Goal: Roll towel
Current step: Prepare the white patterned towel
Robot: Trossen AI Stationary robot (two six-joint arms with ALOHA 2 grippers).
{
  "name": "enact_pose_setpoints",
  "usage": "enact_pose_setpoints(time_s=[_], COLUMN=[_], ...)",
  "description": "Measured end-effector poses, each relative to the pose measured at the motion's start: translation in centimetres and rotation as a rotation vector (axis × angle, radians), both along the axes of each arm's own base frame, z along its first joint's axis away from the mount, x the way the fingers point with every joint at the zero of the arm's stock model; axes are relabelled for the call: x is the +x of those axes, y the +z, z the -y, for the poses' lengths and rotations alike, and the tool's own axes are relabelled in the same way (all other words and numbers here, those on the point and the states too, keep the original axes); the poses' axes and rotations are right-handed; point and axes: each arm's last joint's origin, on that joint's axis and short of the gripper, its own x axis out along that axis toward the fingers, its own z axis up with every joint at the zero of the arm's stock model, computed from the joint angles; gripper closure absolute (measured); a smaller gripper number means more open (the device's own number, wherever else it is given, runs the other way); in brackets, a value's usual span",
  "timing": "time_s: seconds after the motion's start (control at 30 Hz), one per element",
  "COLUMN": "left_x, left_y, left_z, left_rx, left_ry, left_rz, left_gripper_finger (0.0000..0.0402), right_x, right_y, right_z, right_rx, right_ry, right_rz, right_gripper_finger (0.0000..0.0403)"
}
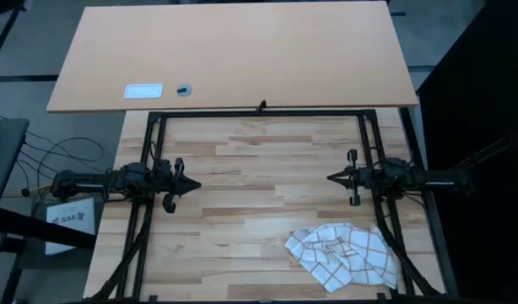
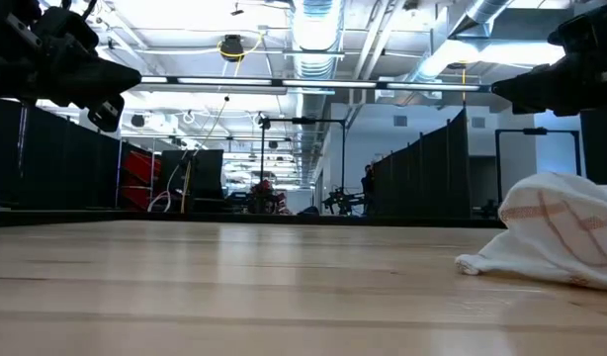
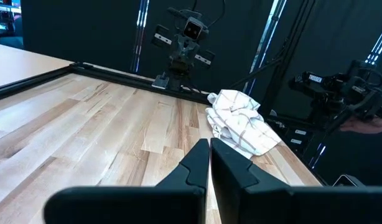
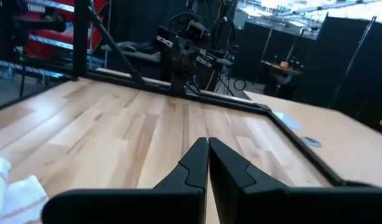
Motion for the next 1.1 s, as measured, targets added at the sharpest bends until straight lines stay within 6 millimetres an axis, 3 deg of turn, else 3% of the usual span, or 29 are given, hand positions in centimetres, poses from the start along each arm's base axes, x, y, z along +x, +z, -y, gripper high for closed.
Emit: enact_pose_setpoints(time_s=[0.23,0.43,0.6,0.7,0.77,0.83,0.93,1.1], left_x=[0.0,0.0,0.0,0.0,-0.1,-0.1,-0.2,-0.2], left_y=[0.1,0.1,0.1,0.2,0.4,0.8,1.2,1.3], left_z=[0.0,0.0,0.0,-0.1,-0.2,-0.2,-0.3,-0.3], left_rx=[-0.033,-0.082,-0.081,-0.076,-0.071,-0.065,-0.066,-0.087], left_ry=[0.003,0.003,0.011,0.042,0.065,0.081,0.091,0.089], left_rz=[0.004,0.009,0.010,0.010,0.016,0.034,0.046,0.047], left_gripper_finger=[0.0402,0.0402,0.0402,0.0402,0.0402,0.0402,0.0402,0.0402], right_x=[0.0,-0.1,-0.8,-2.1,-3.2,-3.7,-2.7,2.2], right_y=[0.1,1.3,4.0,6.7,9.3,12.1,15.8,20.3], right_z=[0.0,0.0,0.2,0.3,0.0,-0.3,-0.5,-1.1], right_rx=[0.035,0.493,0.726,0.711,0.635,0.593,0.640,0.574], right_ry=[0.001,0.023,0.096,0.180,0.281,0.359,0.318,0.217], right_rz=[0.011,0.155,0.450,0.699,0.765,0.690,0.434,-0.014], right_gripper_finger=[0.0403,0.0403,0.0403,0.0403,0.0403,0.0403,0.0403,0.0403])
